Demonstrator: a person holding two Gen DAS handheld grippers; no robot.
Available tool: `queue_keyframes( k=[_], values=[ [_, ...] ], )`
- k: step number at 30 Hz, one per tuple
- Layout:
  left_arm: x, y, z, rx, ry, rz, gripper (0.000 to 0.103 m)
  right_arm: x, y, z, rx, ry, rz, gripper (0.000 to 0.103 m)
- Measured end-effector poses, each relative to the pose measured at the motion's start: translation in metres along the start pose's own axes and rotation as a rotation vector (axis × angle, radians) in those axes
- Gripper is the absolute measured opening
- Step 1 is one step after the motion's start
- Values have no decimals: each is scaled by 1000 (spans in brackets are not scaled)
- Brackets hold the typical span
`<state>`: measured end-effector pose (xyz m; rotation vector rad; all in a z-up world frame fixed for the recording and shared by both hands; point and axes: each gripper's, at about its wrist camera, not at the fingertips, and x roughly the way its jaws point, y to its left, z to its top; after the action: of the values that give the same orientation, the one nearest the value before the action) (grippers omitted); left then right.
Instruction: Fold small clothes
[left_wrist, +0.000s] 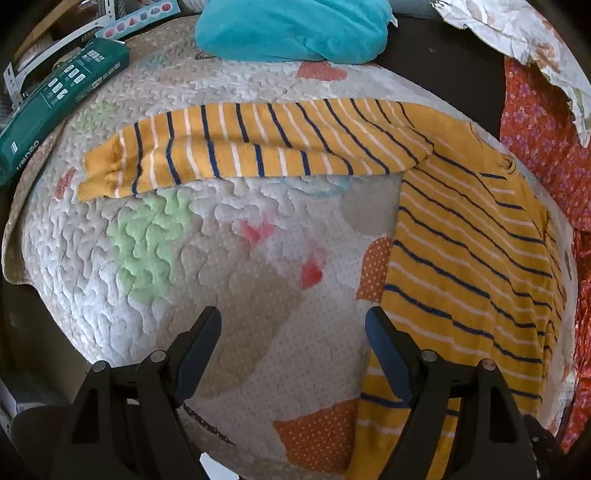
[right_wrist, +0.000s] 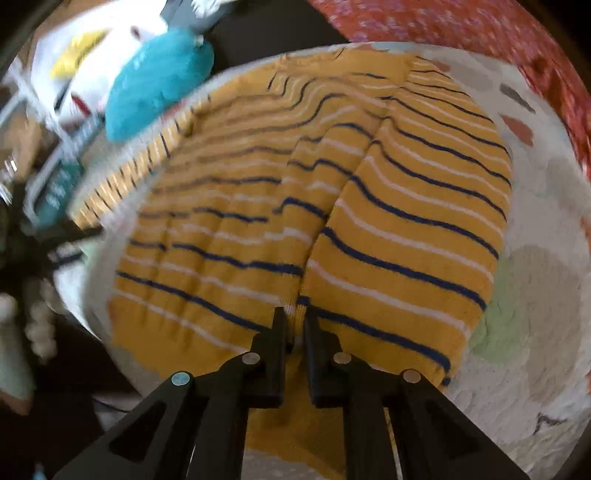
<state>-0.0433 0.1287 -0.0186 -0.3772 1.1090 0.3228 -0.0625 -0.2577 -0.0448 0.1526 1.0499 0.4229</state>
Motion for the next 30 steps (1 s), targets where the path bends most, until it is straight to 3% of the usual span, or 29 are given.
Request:
queue_keyframes(
  k=[5, 9, 11, 15, 21, 24, 28, 30],
  values=[
    [5, -9, 2, 17, 6, -4, 80, -10, -4, 0, 19, -10, 45, 8],
    [7, -13, 0, 46, 8, -2, 80, 3, 10, -6, -54, 10, -66, 11],
    [7, -12, 0, 44, 8, 1, 80, 6, 8, -9, -56, 17, -77, 11],
    [8, -8, 2, 30, 12, -3, 80, 3, 1, -16, 2, 13, -29, 21],
    [9, -13, 1, 45, 10, -2, 80, -8, -9, -26, 66, 1, 23, 22],
    [10, -15, 1, 52, 10, 4, 80, -11, -12, -28, 86, 11, 58, 6],
    [12, -12, 1, 53, 13, 16, 80, -27, -21, -25, 133, -26, 51, 3],
    [14, -10, 1, 44, 23, 18, 80, -44, -37, -19, 153, -68, -29, 3]
  ],
)
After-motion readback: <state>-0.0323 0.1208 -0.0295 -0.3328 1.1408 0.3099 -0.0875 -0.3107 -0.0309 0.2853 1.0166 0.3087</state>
